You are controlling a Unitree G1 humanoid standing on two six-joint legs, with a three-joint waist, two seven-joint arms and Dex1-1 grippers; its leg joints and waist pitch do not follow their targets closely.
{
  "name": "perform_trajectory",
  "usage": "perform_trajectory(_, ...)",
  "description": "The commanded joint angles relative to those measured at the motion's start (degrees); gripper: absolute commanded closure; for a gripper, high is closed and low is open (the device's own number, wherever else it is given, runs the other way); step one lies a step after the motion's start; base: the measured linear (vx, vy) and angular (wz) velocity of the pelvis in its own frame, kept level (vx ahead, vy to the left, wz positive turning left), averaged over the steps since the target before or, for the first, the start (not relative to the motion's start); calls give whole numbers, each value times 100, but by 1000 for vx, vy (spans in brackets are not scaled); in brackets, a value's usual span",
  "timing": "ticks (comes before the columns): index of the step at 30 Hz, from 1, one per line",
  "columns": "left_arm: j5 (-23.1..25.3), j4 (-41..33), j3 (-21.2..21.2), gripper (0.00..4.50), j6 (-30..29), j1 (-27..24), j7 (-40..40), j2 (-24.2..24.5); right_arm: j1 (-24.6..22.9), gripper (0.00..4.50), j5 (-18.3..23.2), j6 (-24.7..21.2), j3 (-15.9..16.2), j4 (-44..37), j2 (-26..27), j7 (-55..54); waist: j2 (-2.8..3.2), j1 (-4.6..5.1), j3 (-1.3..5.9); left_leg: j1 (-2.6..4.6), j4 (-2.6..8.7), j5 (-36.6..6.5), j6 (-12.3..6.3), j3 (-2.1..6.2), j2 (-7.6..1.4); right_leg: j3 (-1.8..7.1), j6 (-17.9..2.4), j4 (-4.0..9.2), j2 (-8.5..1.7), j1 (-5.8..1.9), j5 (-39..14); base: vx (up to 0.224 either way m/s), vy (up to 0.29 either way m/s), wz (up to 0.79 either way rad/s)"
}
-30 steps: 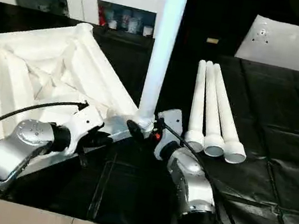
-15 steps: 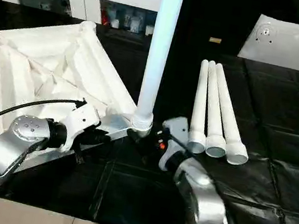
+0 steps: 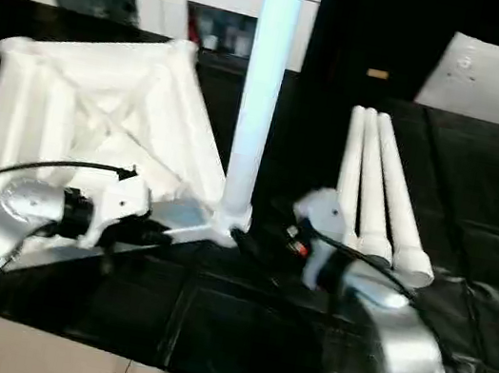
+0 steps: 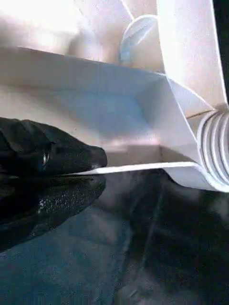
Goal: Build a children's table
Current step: Rotate leg to tighten
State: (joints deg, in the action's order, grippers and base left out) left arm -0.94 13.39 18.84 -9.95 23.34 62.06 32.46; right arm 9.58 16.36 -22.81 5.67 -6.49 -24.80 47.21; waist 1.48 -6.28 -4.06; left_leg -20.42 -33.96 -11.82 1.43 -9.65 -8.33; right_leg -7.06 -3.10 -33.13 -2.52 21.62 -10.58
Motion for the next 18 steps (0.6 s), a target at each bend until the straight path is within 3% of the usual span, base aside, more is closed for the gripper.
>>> perform_trajectory(1,76,76,261,450,281,162,441,34,4,6,-18,95,166,43,-113,289,59,-1,421,62,372,-683,-406,233,-602,500,-679,405,-803,-287,-1244,0,0,0)
perform_trajectory(5,45,193,383,450,481,284,824,84,80,6,-5,245,295,238,-215,621,56,-40,435,60,369,-684,-381,236,-619,499,-735,384,-820,-298,-1164,0,0,0)
perform_trajectory(6,29,289,462,450,623,351,995,102,183,6,-47,396,360,454,-239,721,81,-52,437,59,360,-711,-369,232,-608,496,-731,394,-828,-300,-1237,0,0,0)
perform_trajectory(12,103,457,582,450,845,483,1263,65,451,6,-178,692,530,920,-279,1075,65,-85,446,63,359,-695,-337,233,-632,488,-820,360,-817,-301,-1126,0,0,0)
perform_trajectory(16,92,485,599,450,869,513,1329,39,528,45,-194,802,592,1045,-276,1185,34,-121,450,57,348,-603,-376,221,-633,493,-806,348,-821,-307,-1097,0,0,0)
perform_trajectory(18,78,499,606,450,887,523,1363,33,557,54,-175,839,615,1094,-268,1237,46,-141,457,61,343,-594,-391,220,-635,487,-805,345,-821,-303,-1113,0,0,0)
